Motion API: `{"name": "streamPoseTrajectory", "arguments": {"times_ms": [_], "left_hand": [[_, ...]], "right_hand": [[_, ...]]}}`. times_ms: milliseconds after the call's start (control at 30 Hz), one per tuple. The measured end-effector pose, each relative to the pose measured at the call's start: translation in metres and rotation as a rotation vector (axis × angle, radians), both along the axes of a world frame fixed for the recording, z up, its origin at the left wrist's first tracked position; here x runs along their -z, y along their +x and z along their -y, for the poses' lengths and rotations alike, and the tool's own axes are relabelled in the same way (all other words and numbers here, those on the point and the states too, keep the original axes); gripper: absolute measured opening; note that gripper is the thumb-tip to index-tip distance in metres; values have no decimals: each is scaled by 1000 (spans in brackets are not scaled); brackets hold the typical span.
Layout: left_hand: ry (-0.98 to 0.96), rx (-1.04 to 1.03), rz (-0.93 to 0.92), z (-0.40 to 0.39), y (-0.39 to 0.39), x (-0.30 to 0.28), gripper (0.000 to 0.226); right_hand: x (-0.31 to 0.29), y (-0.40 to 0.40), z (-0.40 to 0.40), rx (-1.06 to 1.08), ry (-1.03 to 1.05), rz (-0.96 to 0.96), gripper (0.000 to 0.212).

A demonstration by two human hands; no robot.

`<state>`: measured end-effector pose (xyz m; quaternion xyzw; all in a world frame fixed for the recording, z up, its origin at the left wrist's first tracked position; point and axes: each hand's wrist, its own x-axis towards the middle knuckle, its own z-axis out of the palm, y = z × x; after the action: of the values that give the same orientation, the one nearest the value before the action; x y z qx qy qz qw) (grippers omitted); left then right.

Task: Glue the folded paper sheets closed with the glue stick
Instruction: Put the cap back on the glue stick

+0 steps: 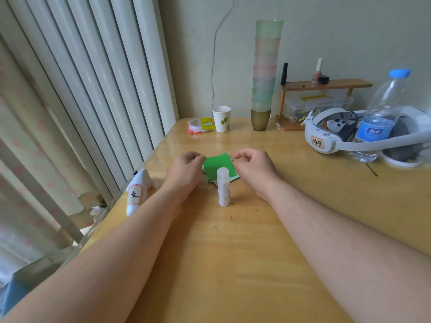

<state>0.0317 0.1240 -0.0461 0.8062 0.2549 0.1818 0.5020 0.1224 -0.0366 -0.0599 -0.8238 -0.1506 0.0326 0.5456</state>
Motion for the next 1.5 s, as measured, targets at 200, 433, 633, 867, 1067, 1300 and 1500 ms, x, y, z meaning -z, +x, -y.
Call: {"name": "streamPoseTrajectory", "arguments": {"times_ms": [200,433,633,867,1067,1300,1500], "left_hand": [[26,255,25,16,-55,-9,52],[474,240,1,51,-68,-8,41],[292,250,202,87,-51,-18,25],[-282,330,417,133,-37,-32,18],[-497,454,401,139,-45,-13,31],[-699,541,431,136,-48,-13,44],[-700,514,438,137,-50,-13,39]], "right_hand": [[-1,-44,34,-109,-89,66,38],[-1,-71,73,-109,-119,129,29],[-15,-77,107,-87,-9,75,34],[-17,-83,110,-54,454,-463,77],[-19,-103,118,-231,708,-762,73],[-24,-108,118,-292,760,-739,60],[-23,-111,118,-218,624,-449,51]]}}
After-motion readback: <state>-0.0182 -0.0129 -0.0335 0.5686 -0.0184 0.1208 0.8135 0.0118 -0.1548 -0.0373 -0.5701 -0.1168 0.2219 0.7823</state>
